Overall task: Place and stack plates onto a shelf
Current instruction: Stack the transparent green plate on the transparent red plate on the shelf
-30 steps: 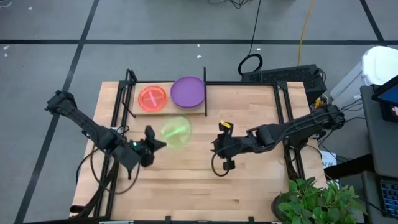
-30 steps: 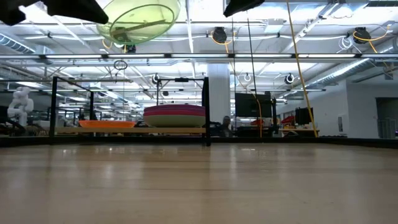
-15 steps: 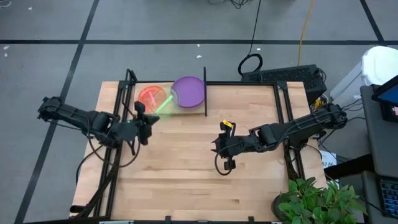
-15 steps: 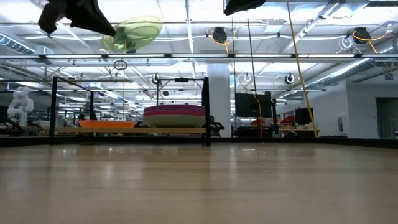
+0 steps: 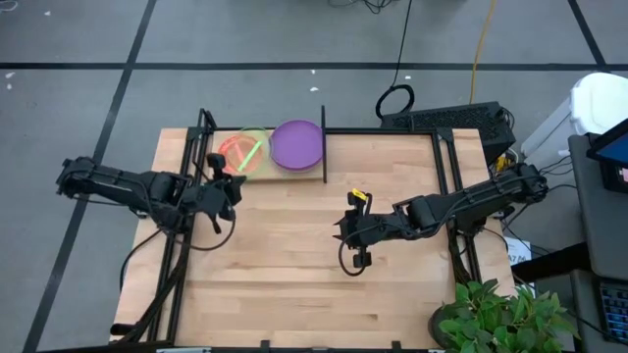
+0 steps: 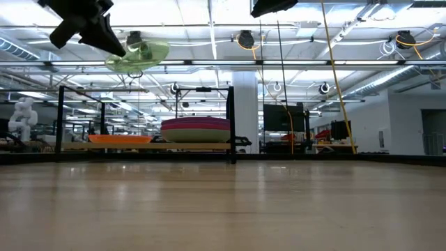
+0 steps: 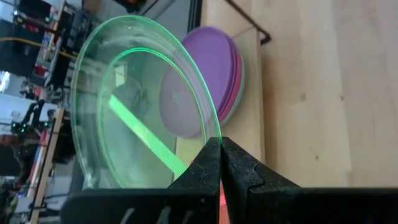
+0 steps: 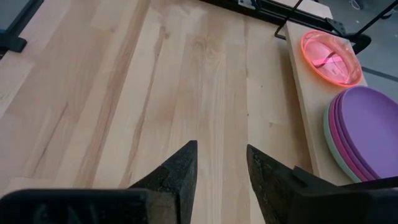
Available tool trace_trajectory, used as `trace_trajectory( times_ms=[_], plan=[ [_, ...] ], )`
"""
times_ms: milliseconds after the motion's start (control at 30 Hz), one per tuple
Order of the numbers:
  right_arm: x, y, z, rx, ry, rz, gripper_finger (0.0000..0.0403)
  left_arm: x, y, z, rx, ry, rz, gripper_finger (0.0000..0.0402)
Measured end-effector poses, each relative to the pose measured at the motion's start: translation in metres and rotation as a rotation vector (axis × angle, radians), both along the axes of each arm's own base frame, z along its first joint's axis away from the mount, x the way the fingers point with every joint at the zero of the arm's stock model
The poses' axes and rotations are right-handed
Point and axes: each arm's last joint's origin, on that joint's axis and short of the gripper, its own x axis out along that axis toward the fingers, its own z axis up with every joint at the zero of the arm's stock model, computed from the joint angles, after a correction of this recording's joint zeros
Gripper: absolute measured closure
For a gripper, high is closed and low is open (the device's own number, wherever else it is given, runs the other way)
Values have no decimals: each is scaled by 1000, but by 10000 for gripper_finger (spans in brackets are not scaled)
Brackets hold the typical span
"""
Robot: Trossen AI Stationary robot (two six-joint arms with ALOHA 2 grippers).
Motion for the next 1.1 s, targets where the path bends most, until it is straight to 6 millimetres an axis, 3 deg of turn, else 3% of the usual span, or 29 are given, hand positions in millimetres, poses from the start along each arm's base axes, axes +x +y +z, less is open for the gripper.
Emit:
trace_trajectory(
  times_ms=[600, 1100],
  plan=[
    [0, 0, 0, 3, 0, -2, 282, -7, 30, -34, -26, 101, 222, 400],
    [0, 0, 0, 3, 0, -1, 282, -10, 53, -38, -222, 69, 322, 400]
  ],
)
